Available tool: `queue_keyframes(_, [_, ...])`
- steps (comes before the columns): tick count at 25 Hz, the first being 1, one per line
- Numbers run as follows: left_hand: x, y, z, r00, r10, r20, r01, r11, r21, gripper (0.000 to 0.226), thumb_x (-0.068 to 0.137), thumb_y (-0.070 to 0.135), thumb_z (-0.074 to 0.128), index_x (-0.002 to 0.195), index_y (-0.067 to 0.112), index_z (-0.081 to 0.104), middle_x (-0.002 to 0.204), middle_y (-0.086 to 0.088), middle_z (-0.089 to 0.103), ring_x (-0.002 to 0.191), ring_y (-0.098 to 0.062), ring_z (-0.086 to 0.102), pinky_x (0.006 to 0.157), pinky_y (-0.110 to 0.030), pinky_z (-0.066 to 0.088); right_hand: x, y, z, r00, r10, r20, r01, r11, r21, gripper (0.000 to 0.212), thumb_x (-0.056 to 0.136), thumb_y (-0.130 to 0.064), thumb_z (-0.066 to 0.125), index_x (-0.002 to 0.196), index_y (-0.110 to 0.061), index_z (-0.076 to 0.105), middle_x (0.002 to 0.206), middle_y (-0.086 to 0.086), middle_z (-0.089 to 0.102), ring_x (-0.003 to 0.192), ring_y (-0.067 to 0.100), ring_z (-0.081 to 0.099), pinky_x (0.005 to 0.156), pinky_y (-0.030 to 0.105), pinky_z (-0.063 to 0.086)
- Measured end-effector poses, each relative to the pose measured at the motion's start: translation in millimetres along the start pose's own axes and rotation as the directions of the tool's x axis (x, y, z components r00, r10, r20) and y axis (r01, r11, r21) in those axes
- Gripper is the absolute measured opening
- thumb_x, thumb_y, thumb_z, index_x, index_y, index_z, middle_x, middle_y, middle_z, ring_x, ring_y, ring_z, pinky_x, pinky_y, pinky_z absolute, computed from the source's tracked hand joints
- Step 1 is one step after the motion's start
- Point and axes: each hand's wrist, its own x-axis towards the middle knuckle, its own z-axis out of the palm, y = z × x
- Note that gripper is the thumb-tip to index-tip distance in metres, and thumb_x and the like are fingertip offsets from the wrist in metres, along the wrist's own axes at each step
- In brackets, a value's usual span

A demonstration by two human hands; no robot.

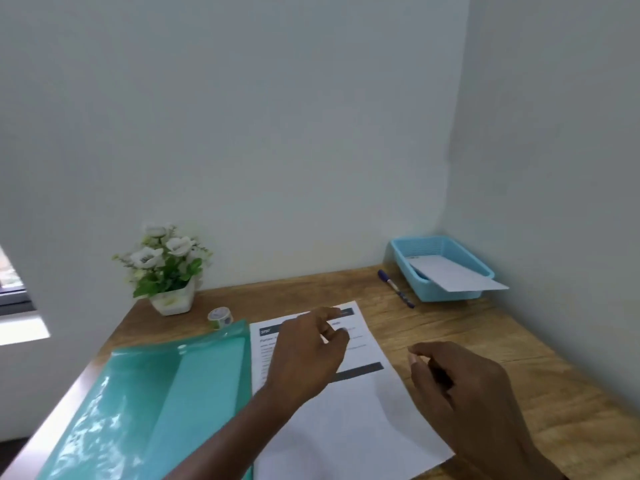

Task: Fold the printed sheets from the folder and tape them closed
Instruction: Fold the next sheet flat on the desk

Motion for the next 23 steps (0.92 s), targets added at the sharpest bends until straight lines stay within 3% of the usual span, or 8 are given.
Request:
queue_keyframes(4, [-12.4, -48.2, -42.2, 0.997, 0.022, -0.072, -0.012, 0.992, 0.127, 0.028, 0.09, 0.028, 0.057, 0.115, 0.023, 0.069, 0.083, 0.015, 0.069, 0.074, 0.0, 0.065, 0.075, -0.019, 0.048, 7.4, -16.7, 30.1, 0.957, -0.129, 0.261, 0.115, 0.991, 0.067, 0.021, 0.09, -0.041, 0.051, 0.092, -0.031, 0.069, 0.073, -0.022, 0.059, 0.064, -0.004, 0.055, 0.056, 0.011, 0.042])
queue_keyframes(7, [-15.2, -72.5, -53.7, 0.994, 0.103, -0.029, -0.091, 0.959, 0.27, 0.03, 0.094, 0.027, 0.049, 0.116, 0.019, 0.066, 0.111, 0.005, 0.07, 0.096, -0.009, 0.063, 0.082, -0.021, 0.046, 28.3, -16.4, 61.8, 0.883, -0.186, 0.431, 0.146, 0.981, 0.125, 0.03, 0.09, -0.047, 0.047, 0.103, -0.032, 0.069, 0.089, -0.02, 0.067, 0.078, -0.007, 0.058, 0.065, 0.016, 0.05])
queue_keyframes(10, [-17.0, -85.3, -60.3, 0.992, 0.118, 0.036, -0.123, 0.927, 0.354, 0.039, 0.098, 0.023, 0.043, 0.137, 0.021, 0.051, 0.134, 0.003, 0.055, 0.12, -0.014, 0.052, 0.097, -0.022, 0.039, 49.2, -9.5, 92.2, 0.787, -0.243, 0.566, 0.196, 0.97, 0.145, 0.03, 0.092, -0.048, 0.049, 0.115, -0.035, 0.064, 0.11, -0.022, 0.064, 0.096, -0.012, 0.051, 0.08, 0.011, 0.04])
queue_keyframes(13, [-20.9, -98.7, -64.3, 0.991, 0.11, 0.075, -0.132, 0.873, 0.47, 0.048, 0.101, 0.028, 0.038, 0.148, 0.019, 0.036, 0.151, 0.0, 0.04, 0.136, -0.014, 0.036, 0.112, -0.023, 0.024, 56.4, -4.9, 114.6, 0.709, -0.272, 0.651, 0.257, 0.959, 0.12, 0.034, 0.094, -0.045, 0.05, 0.125, -0.034, 0.057, 0.128, -0.021, 0.054, 0.118, -0.005, 0.047, 0.092, 0.008, 0.032])
queue_keyframes(17, [-24.5, -115.1, -65.6, 0.987, -0.057, 0.15, -0.042, 0.81, 0.585, 0.055, 0.104, 0.038, 0.027, 0.155, 0.019, 0.018, 0.163, 0.0, 0.015, 0.15, -0.015, 0.008, 0.122, -0.036, 0.001, 54.1, 1.3, 123.8, 0.702, -0.207, 0.681, 0.235, 0.971, 0.052, 0.045, 0.095, -0.051, 0.046, 0.138, -0.037, 0.046, 0.145, -0.022, 0.039, 0.134, -0.006, 0.032, 0.101, 0.004, 0.019])
queue_keyframes(19, [-24.3, -119.6, -66.4, 0.978, -0.109, 0.176, -0.022, 0.791, 0.611, 0.057, 0.104, 0.042, 0.022, 0.155, 0.019, 0.015, 0.163, 0.001, 0.011, 0.15, -0.014, 0.003, 0.123, -0.039, 0.0, 52.9, 5.2, 122.6, 0.671, -0.157, 0.725, 0.183, 0.982, 0.043, 0.063, 0.089, -0.07, 0.034, 0.143, -0.039, 0.039, 0.149, -0.026, 0.03, 0.136, -0.011, 0.023, 0.105, 0.006, 0.016])
queue_keyframes(21, [-26.3, -119.8, -68.9, 0.976, -0.133, 0.172, 0.002, 0.796, 0.606, 0.058, 0.104, 0.044, 0.023, 0.155, 0.019, 0.016, 0.163, 0.001, 0.011, 0.15, -0.013, 0.003, 0.123, -0.038, 0.001, 52.2, 10.1, 119.2, 0.632, -0.144, 0.762, 0.167, 0.985, 0.048, 0.092, 0.073, -0.089, 0.009, 0.146, -0.039, 0.033, 0.146, -0.031, 0.021, 0.134, -0.015, 0.013, 0.109, 0.009, 0.013])
queue_keyframes(23, [-31.3, -111.9, -77.1, 0.985, -0.094, 0.144, -0.011, 0.802, 0.598, 0.057, 0.103, 0.043, 0.028, 0.155, 0.019, 0.019, 0.163, 0.001, 0.016, 0.15, -0.014, 0.008, 0.122, -0.036, 0.004, 54.5, 10.2, 113.7, 0.642, -0.153, 0.751, 0.19, 0.981, 0.038, 0.102, 0.067, -0.092, -0.002, 0.147, -0.039, 0.033, 0.146, -0.032, 0.018, 0.136, -0.014, 0.011, 0.11, 0.011, 0.013])
